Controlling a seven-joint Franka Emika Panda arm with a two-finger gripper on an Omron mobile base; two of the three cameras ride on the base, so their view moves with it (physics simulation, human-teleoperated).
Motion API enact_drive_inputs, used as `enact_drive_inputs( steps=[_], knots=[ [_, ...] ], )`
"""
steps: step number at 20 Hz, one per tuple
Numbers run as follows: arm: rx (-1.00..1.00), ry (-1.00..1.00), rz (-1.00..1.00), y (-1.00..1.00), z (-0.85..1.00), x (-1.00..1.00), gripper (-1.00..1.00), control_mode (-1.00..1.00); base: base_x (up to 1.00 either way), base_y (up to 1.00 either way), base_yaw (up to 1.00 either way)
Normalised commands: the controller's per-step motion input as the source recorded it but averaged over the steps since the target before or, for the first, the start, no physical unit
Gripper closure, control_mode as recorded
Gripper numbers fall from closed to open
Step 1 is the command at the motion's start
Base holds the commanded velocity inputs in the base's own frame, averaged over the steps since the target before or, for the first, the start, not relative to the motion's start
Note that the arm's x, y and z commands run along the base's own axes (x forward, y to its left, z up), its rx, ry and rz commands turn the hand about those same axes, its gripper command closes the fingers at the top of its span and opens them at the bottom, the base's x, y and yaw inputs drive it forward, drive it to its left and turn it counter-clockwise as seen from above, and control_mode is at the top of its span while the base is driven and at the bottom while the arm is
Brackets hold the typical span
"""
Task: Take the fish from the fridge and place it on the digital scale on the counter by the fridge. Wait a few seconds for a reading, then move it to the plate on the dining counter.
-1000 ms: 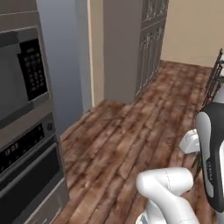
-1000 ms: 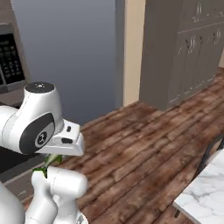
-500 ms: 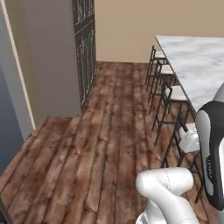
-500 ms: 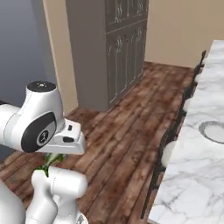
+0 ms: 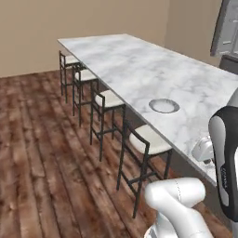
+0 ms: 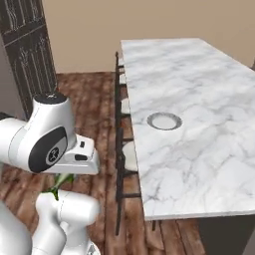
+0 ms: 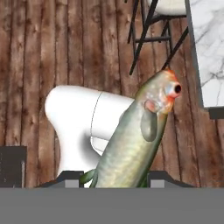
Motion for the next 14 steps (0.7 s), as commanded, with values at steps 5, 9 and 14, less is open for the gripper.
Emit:
enact_drive_inputs(
  steps=[5,9,14],
  knots=[
    [0.00,0.00,0.00,0.00,0.00,0.00,1.00,1.00,0.28,0.36,-0.82],
    [0.00,0.00,0.00,0.00,0.00,0.00,1.00,1.00,0.32,0.75,-0.72],
    [0.00,0.00,0.00,0.00,0.00,0.00,1.00,1.00,0.17,1.00,-0.56]
  ],
)
